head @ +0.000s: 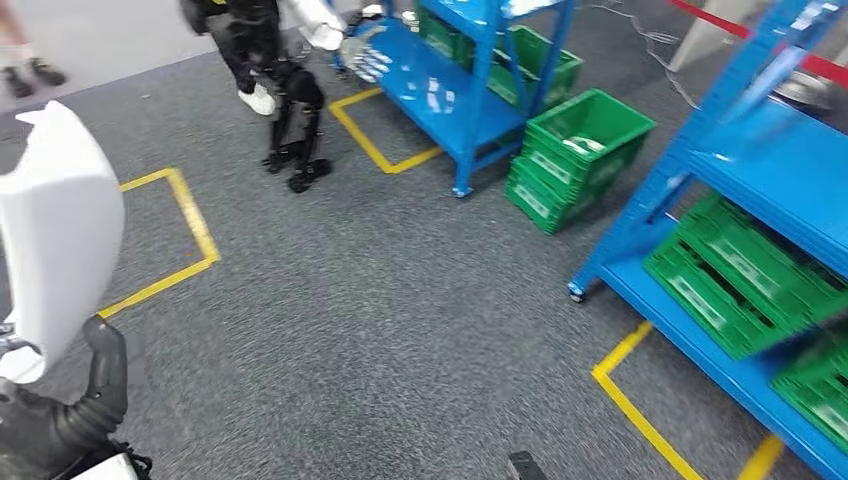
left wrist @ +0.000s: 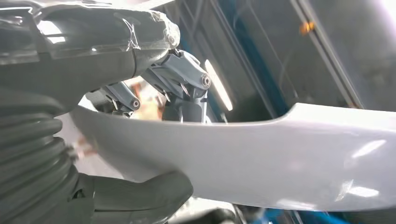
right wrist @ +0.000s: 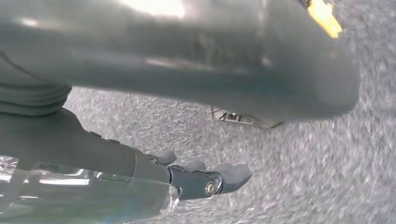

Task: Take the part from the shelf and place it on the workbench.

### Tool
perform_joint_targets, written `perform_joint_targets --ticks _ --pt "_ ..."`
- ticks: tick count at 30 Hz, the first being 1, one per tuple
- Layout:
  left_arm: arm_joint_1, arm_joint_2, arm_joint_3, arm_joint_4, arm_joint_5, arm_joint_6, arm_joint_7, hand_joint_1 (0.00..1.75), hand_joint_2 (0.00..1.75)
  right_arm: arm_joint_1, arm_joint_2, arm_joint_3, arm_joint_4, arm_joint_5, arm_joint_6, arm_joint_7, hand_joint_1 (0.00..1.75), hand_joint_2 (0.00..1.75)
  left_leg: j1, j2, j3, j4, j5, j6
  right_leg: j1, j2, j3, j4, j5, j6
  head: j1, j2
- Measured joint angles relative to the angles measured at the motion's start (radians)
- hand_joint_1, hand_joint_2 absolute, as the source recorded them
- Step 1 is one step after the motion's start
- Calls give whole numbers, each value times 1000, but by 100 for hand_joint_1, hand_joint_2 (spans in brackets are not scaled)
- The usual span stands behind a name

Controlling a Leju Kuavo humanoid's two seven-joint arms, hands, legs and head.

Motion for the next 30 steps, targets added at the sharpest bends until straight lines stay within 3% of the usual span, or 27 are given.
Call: perform_joint_targets --ticks 1,2,3,4,6,8,9,10,11,13,14,15,17,19,20,22,23,25,26,28,30 --pt "0 0 3 0 1 0 0 175 175 1 1 0 0 0 0 0 0 0 -2 -17 0 0 1 2 0 6 -23 45 -10 -2 5 0" --pt "0 0 6 -1 1 0 0 175 175 0 1 0 0 0 0 0 0 0 -4 -34 0 0 3 4 1 10 -32 56 0 -6 9 0" --pt "0 0 10 -2 1 0 0 175 175 -1 2 0 0 0 -1 0 0 0 -6 -51 0 0 4 4 1 16 -25 29 28 -11 13 0" --pt "0 0 13 -4 0 0 0 175 175 -3 2 0 0 2 -2 0 0 0 -7 -64 1 0 6 2 3 28 -2 -31 68 -17 16 0" --pt "-2 -1 20 -9 -1 0 0 175 175 -4 -1 0 0 6 -6 0 0 0 -10 -86 -2 3 9 -4 6 72 46 -161 130 -30 19 0" --pt "-5 -1 29 -13 -1 0 0 175 175 -5 -4 0 0 9 -9 0 0 0 -11 -106 -9 5 13 -14 9 93 63 -215 148 -35 17 0" --pt "-6 -1 33 -14 1 0 0 175 175 -5 -4 0 0 9 -10 0 0 0 -10 -116 -13 4 16 -20 9 83 64 -218 150 -37 14 0" --pt "-6 0 37 -14 3 0 0 175 175 -5 -4 0 0 9 -10 0 0 0 -8 -111 -17 5 17 -24 9 72 64 -222 155 -41 12 0" --pt "-7 0 40 -14 5 0 0 175 175 -4 -4 -1 -1 7 -11 0 0 0 -9 -84 -24 15 10 -28 9 60 66 -226 160 -46 8 0" --pt "-13 1 45 -13 8 0 0 175 175 1 -7 -1 -1 1 -12 0 0 0 -7 -10 -60 90 -40 -36 8 33 67 -234 168 -54 -4 0" --pt "-16 2 46 -12 8 0 0 175 175 7 -9 -2 0 -3 -14 -1 0 0 -5 15 -88 151 -77 -42 10 19 67 -235 169 -56 -11 0" --pt "-19 3 46 -9 7 0 0 175 175 13 -12 -2 0 -6 -15 -1 0 0 0 20 -118 216 -108 -49 10 3 66 -235 169 -57 -15 0" --pt "-21 7 47 -3 -1 -1 0 175 175 21 -14 -2 1 -12 -16 -2 0 0 8 19 -144 278 -123 -58 10 -25 65 -234 167 -55 -19 0" --pt "-25 13 46 2 -11 -1 0 175 175 24 -13 -3 1 -17 -14 -9 0 0 12 33 -96 198 -72 -61 9 -50 67 -233 163 -49 -21 0" --pt "-30 17 45 3 -14 -1 0 175 175 23 -12 -4 1 -21 -13 -16 0 0 11 61 -56 128 -45 -61 10 -59 70 -232 160 -45 -23 0" --pt "-42 22 42 7 -17 -1 0 175 175 22 -9 -7 1 -31 -12 -32 0 0 6 105 -2 31 -15 -50 15 -75 75 -229 153 -33 -22 0" --pt "-47 25 41 9 -18 -1 0 175 175 21 -7 -8 1 -35 -12 -39 0 0 2 113 5 15 -15 -42 17 -84 78 -228 150 -28 -20 0" --pt "-55 29 40 12 -20 -1 0 175 175 18 -3 -9 0 -39 -11 -47 0 0 -3 87 1 12 -13 -26 14 -102 81 -230 146 -17 -16 0" --pt "-58 31 39 13 -20 -1 -1 175 175 18 -1 -9 0 -40 -11 -49 0 0 -4 73 0 10 -10 -19 11 -95 80 -224 138 -11 -15 0" --pt "-64 35 36 15 -21 -1 -1 175 175 21 1 -10 -1 -41 -11 -51 0 0 -2 43 -1 7 -4 -8 6 -52 54 -157 91 -4 -11 0" --pt "-68 37 31 19 -23 -1 -1 175 175 26 3 -10 -1 -41 -10 -51 0 0 -6 10 -1 7 -3 1 6 -6 -7 -19 26 -6 -4 0"
